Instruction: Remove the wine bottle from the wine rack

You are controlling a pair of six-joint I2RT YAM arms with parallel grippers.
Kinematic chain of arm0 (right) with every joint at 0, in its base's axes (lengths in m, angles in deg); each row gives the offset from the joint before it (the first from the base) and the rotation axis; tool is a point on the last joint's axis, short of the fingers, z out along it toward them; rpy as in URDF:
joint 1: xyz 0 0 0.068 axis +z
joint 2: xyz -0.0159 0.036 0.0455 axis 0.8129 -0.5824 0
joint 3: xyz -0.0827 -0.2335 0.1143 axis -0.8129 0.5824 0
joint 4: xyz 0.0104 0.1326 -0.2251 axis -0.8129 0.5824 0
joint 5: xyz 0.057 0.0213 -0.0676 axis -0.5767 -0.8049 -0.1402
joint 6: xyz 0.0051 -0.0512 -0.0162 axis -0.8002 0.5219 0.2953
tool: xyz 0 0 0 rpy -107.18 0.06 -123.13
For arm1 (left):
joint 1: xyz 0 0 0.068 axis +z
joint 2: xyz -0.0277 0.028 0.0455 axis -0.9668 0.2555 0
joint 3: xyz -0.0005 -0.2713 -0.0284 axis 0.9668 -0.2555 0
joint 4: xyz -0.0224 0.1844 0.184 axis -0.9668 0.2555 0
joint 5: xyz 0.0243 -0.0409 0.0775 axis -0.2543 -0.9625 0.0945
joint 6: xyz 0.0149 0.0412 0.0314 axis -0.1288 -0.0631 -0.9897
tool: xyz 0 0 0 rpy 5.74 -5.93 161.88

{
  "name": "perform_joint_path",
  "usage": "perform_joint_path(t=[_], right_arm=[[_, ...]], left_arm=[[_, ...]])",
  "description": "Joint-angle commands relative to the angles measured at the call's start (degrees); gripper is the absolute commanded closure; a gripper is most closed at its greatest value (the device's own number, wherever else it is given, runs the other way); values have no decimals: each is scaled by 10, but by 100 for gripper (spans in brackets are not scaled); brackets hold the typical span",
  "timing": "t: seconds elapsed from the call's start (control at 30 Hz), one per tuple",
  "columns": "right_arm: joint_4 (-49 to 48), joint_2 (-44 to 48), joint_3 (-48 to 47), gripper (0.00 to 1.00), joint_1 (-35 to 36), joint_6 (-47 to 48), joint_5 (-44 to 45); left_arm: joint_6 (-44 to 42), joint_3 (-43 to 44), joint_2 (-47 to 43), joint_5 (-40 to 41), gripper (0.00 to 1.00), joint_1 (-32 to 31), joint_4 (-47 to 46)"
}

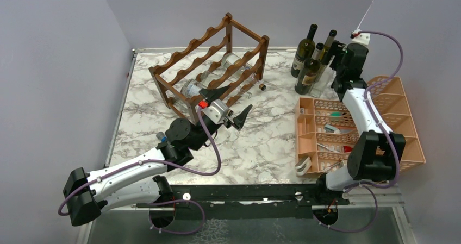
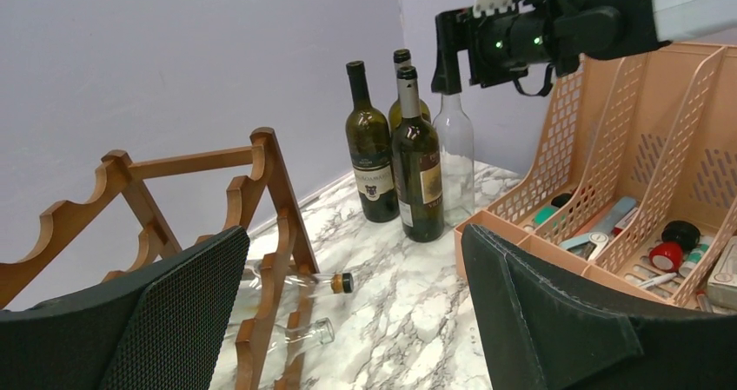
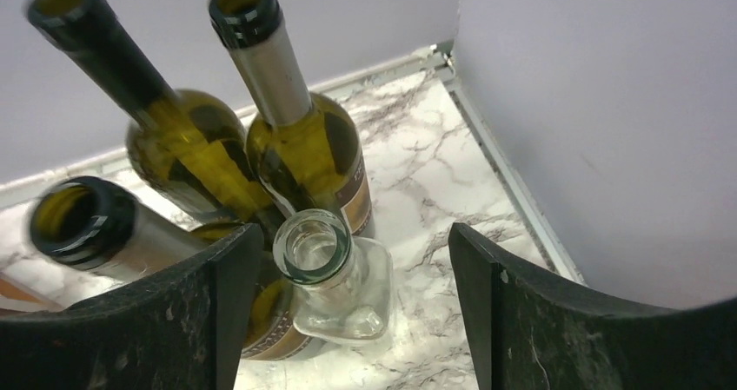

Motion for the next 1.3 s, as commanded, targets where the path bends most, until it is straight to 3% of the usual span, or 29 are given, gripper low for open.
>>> perform_joint_path(t=[0.0,0.1,0.2,0.4,0.43,0.63,0.9,1.07,1.27], right_arm=[[49,68,-28,17,0,-20,37],[111,117,-44,11,-1,-52,61],[117,199,-9,5,0,-70,26],[103,337,70,4,0,-94,-164],[109,348,77,1,0,-102,-193],[149,349,125,0,37,-153,-377],[148,318,205,0,255,-147,-305],[82,273,283,0,366,-171,-286],[-69,187,352,0,477,-192,-256]], left_arm=[[-12,-6,-12,16,1,-2,-9],[-19,-6,-15,20,1,-2,-10],[-29,-7,-19,30,1,-2,-9],[-48,-9,-25,42,1,-1,-10],[-51,-9,-26,42,1,-2,-10],[-84,-8,-42,69,1,-1,-9],[-120,-11,-55,106,1,16,-11],[-113,-13,-48,108,1,33,-11],[-112,-15,-42,104,1,35,-11]])
